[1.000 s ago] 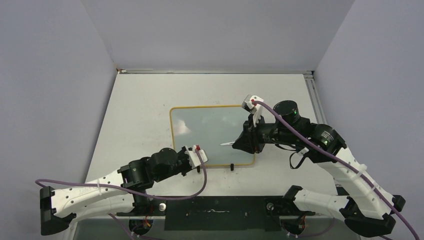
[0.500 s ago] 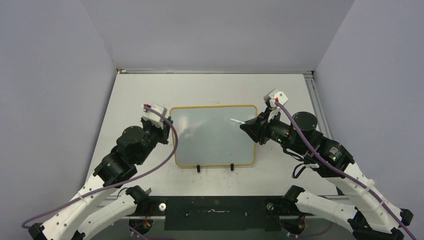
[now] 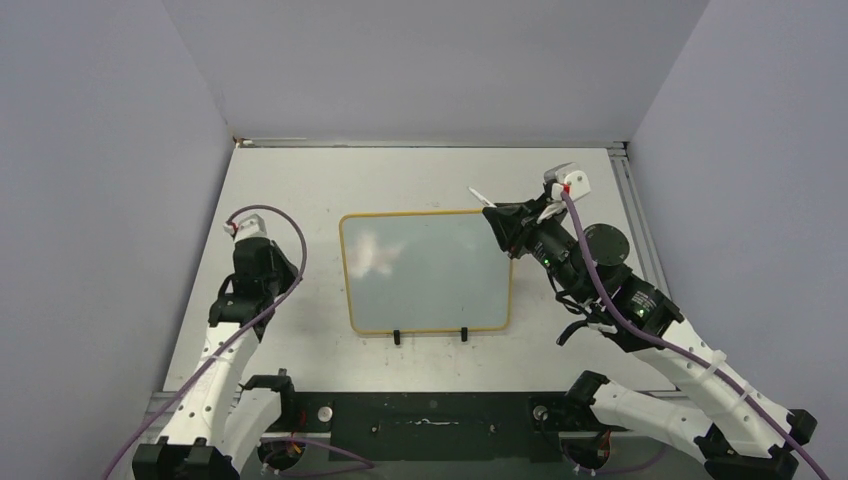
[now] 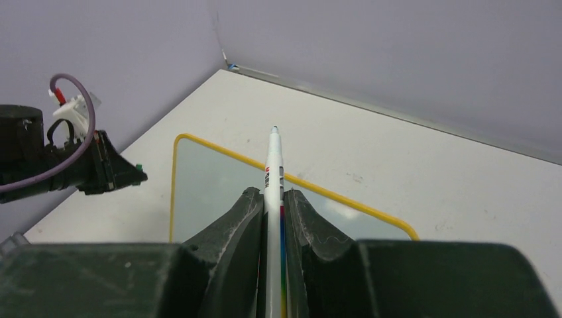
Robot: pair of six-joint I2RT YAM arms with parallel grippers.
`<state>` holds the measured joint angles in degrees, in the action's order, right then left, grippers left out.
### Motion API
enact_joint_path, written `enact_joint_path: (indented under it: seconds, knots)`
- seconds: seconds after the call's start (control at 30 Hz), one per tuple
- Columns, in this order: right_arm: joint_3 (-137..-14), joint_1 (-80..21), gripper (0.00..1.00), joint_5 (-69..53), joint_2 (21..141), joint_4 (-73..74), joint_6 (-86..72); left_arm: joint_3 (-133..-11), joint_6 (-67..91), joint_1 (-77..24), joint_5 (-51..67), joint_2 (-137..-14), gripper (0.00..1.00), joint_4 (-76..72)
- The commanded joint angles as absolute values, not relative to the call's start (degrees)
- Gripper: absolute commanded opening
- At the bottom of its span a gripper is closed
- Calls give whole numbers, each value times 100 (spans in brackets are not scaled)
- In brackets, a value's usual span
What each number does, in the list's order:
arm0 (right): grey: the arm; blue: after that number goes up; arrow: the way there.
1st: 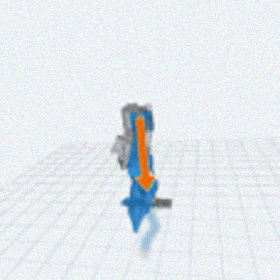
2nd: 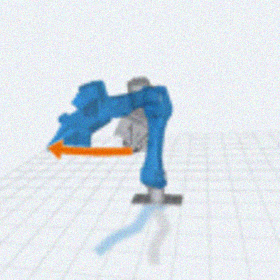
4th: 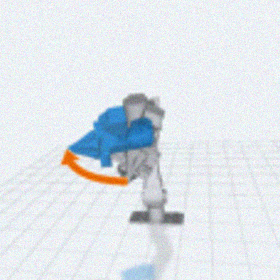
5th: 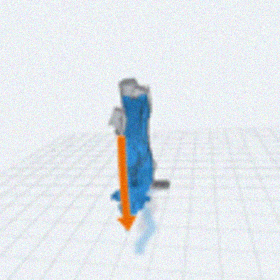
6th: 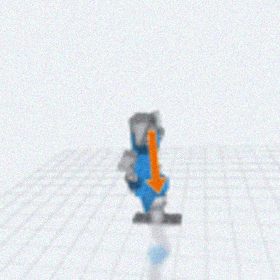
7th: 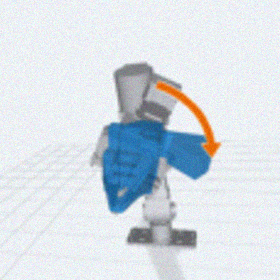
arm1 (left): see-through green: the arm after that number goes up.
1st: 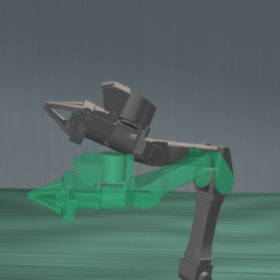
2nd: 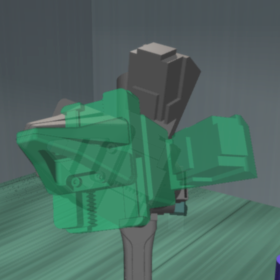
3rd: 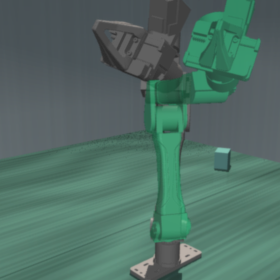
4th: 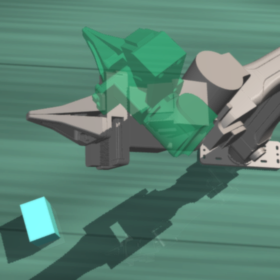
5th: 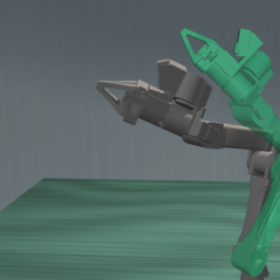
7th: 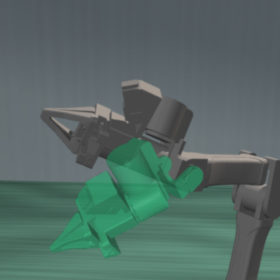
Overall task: Write a sentence on the whiteboard
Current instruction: Place the pen cap at the center of the board, then adjust the whiteboard at the center of the board.
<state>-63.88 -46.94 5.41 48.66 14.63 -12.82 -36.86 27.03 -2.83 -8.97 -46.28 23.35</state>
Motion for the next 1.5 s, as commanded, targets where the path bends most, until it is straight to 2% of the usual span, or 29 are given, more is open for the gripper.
enact_joint_path:
  seconds: [0.0, 0.1, 0.33, 0.47, 0.67, 0.77, 0.87, 0.97, 1.03, 1.17, 1.47]
  knots:
    - [-6114, -4710, 5, 1152, 4656, 984, -1152, -3272, 3485, -246, -350, -5054, 0, 2210]
    - [-5934, -4713, 5, 1265, 4558, 856, -1071, -2916, 3889, -246, -200, -5187, 0, 1876]
    - [-5840, -4724, 5, 1275, 4528, 881, -920, -2313, 4139, -246, -726, -5113, 0, 1642]
    - [-5814, -4724, 5, 1317, 4531, 941, -896, -2132, 4175, -246, -936, -5090, 5, 1874]
    - [-5652, -4724, 5, 1381, 4401, 870, -927, -2033, 4327, -246, -946, -5016, 24, 1900]
    - [-5651, -4724, 5, 1359, 4355, 918, -938, -2133, 4335, -245, -974, -4957, 53, 1998]
    - [-5634, -4728, 5, 1357, 4302, 942, -957, -2260, 4318, -238, -985, -4863, 62, 2136]
    - [-5617, -4720, 5, 1280, 4256, 947, -966, -2518, 4272, -241, -952, -4715, 83, 2347]
    - [-5591, -4724, 5, 1229, 4225, 941, -1006, -2788, 4141, -238, -930, -4613, 92, 2535]
    - [-5489, -4724, 5, 991, 4105, 858, -1011, -3549, 3516, -237, -811, -4510, 97, 2923]
    - [-5356, -4728, 5, 347, 3947, 684, -1123, -5095, 1909, -237, 306, -4510, 97, 2762]
